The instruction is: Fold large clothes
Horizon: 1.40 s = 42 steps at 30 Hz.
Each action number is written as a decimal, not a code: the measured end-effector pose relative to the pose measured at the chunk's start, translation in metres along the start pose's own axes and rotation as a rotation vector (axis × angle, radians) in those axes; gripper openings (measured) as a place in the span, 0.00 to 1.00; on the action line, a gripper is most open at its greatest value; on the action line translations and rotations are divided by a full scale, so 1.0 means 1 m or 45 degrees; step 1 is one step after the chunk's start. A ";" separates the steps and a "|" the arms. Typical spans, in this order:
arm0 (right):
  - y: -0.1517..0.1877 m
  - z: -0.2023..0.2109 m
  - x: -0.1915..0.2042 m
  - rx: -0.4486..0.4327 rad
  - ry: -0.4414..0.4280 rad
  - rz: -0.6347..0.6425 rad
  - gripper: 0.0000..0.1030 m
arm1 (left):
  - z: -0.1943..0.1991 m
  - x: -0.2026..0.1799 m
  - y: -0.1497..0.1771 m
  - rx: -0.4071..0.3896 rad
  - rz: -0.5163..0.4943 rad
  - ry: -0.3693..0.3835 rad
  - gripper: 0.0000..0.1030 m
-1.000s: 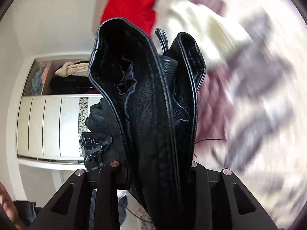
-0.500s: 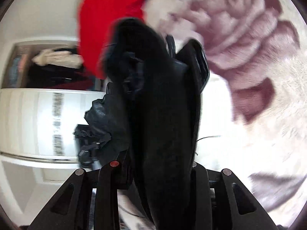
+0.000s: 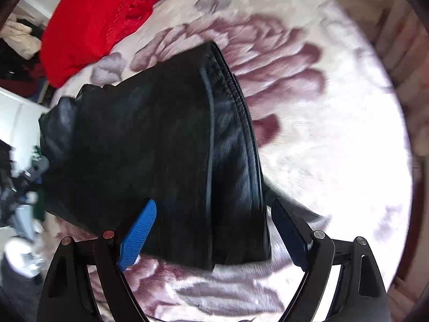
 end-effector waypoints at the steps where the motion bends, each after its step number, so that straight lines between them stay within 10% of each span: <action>1: 0.007 0.009 0.005 -0.030 0.077 0.019 1.00 | 0.007 -0.006 0.002 -0.017 -0.035 -0.059 1.00; 5: 0.045 0.046 0.034 -0.097 0.342 0.089 1.00 | 0.040 -0.030 0.022 -0.034 -0.157 -0.248 1.00; 42: 0.354 0.597 0.171 -0.769 0.406 0.025 1.00 | 0.462 -0.197 0.171 -0.504 -0.333 -0.323 1.00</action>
Point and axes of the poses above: each gripper's, at about its wrist camera, not at the fingertips, and z roughly against the way its jaws point, x to its left, y to its underside, the point moved 6 cm from there along -z, roughly the way its jaws point, and after that the axes turned 1 degree about y, right-handed, at the moved point
